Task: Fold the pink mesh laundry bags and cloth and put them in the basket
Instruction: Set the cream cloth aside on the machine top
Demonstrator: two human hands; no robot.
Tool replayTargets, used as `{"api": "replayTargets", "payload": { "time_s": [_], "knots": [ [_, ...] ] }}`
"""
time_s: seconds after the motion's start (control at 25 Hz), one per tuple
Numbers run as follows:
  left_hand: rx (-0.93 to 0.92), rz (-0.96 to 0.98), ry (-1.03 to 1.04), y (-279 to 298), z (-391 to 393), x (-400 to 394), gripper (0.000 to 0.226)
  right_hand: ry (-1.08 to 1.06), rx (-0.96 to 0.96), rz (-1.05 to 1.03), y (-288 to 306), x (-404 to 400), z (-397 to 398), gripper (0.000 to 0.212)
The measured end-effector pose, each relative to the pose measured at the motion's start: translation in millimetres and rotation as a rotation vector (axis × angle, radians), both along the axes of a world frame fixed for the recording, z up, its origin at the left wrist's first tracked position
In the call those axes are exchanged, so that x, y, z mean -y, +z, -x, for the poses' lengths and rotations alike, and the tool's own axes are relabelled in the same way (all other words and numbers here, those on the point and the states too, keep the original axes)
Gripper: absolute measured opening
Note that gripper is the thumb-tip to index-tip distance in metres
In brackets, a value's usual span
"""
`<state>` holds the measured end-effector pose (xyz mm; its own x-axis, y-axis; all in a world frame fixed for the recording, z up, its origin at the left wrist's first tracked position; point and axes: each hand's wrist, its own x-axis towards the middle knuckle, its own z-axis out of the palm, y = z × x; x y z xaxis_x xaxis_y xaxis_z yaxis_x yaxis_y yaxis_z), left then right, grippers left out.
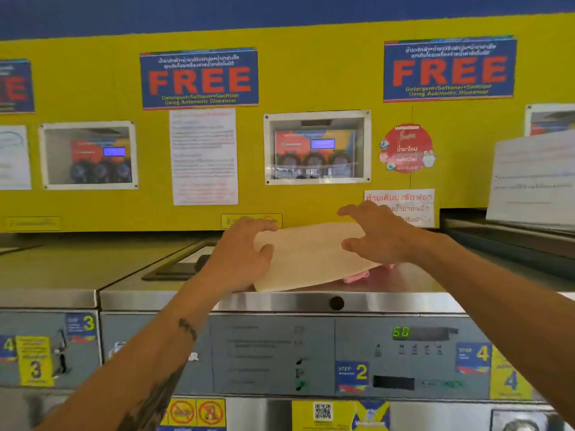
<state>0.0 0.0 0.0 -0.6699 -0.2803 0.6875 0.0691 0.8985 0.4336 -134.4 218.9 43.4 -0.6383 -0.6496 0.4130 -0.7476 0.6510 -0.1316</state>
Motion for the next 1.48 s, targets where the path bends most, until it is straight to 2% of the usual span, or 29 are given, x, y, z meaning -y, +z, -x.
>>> {"api": "replayTargets", "payload": {
  "time_s": [0.12, 0.2, 0.32, 0.4, 0.48, 0.56, 0.72, 0.92, 1.04, 1.08, 1.16, 1.24, 1.28, 1.32, 1.44, 1.48],
  "knots": [
    [0.098, 0.156, 0.035, 11, 39, 7, 0.037, -0.010, 0.032, -0.020, 5, 11, 41, 0.067],
    [0.236, 0.190, 0.074, 23, 68, 14, 0.043, 0.026, 0.059, -0.090, 10, 22, 74, 0.067],
    [0.440, 0.140, 0.099, 29, 102, 23, 0.049, 0.116, 0.126, -0.189, 24, 41, 118, 0.069],
    [0.456, 0.055, 0.120, 20, 115, 27, 0.040, 0.196, 0.194, -0.242, 26, 53, 137, 0.069],
    [0.440, -0.039, 0.166, 11, 118, 28, 0.026, 0.271, 0.194, -0.254, 11, 61, 148, 0.064],
    [0.391, -0.120, 0.220, 9, 118, 27, 0.015, 0.323, 0.179, -0.172, -11, 63, 147, 0.050],
    [0.287, -0.209, 0.253, 20, 119, 22, 0.020, 0.350, -0.040, -0.046, -20, 62, 145, 0.036],
    [0.053, -0.159, 0.148, 55, 125, 5, 0.024, 0.357, -0.070, 0.147, 4, 45, 153, 0.029],
    [-0.103, -0.069, 0.018, 95, 140, -20, 0.014, 0.279, -0.005, 0.392, 54, 13, 157, 0.021],
    [-0.131, -0.032, -0.020, 105, 150, -28, 0.010, 0.253, 0.054, 0.398, 72, -2, 160, 0.022],
    [-0.156, 0.001, -0.106, 115, 176, -45, 0.013, 0.204, 0.288, 0.229, 99, -34, 159, 0.044],
    [-0.167, -0.094, -0.235, 112, 207, -65, 0.023, 0.123, 0.443, 0.041, 107, -55, 156, 0.071],
    [-0.157, -0.148, -0.300, 106, 221, -74, 0.024, 0.080, 0.438, -0.008, 101, -58, 155, 0.075],
    [-0.131, -0.177, -0.370, 100, 232, -84, 0.021, 0.014, 0.382, -0.021, 88, -59, 159, 0.070],
    [0.008, -0.100, -0.515, 84, 249, -95, 0.009, -0.296, 0.081, -0.099, 48, -68, 182, 0.030],
    [0.066, -0.031, -0.513, 81, 250, -90, 0.008, -0.420, 0.029, -0.174, 40, -77, 186, 0.026]
  ]
}}
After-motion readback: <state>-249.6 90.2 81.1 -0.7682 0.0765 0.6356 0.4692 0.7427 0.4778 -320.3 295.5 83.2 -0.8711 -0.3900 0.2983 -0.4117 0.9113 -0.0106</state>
